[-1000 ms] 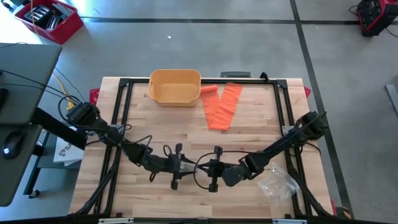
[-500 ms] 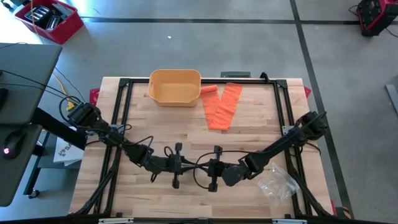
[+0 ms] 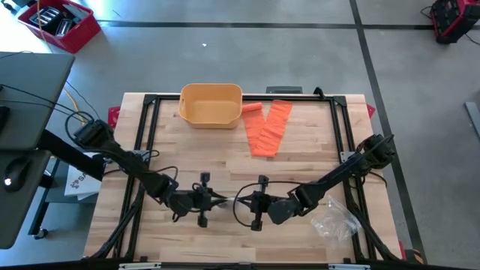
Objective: Roll bandage
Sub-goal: Close the left transparent zip bag
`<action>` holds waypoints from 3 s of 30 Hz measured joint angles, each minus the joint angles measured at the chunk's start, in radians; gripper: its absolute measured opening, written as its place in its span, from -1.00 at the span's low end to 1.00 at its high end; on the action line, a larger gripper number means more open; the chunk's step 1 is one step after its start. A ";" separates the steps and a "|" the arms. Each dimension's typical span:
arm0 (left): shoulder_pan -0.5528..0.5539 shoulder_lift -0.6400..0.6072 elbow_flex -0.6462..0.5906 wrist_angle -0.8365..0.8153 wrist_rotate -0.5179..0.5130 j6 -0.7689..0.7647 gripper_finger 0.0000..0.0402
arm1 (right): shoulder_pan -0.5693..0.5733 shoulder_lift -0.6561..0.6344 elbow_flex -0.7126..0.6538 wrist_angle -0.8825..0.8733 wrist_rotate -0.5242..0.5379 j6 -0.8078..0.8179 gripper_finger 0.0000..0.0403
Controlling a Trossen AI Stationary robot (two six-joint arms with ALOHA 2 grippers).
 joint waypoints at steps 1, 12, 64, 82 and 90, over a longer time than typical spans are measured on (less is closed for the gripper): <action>-0.002 -0.002 0.000 0.004 0.000 -0.007 -0.91 | 0.000 0.000 0.000 0.000 0.000 0.001 -1.00; 0.048 0.003 -0.001 0.083 0.065 0.043 -0.42 | 0.000 0.000 0.000 0.001 -0.001 0.005 -1.00; -0.026 0.022 0.002 0.036 -0.059 0.001 -0.87 | -0.001 0.000 0.002 0.000 -0.006 0.004 -1.00; -0.123 -0.202 0.001 -0.511 -0.051 -0.318 -0.86 | -0.002 0.000 0.002 -0.006 0.000 0.005 -1.00; -0.146 -0.245 0.000 -0.579 -0.031 -0.382 -0.84 | -0.002 0.000 0.001 -0.003 -0.002 0.004 -1.00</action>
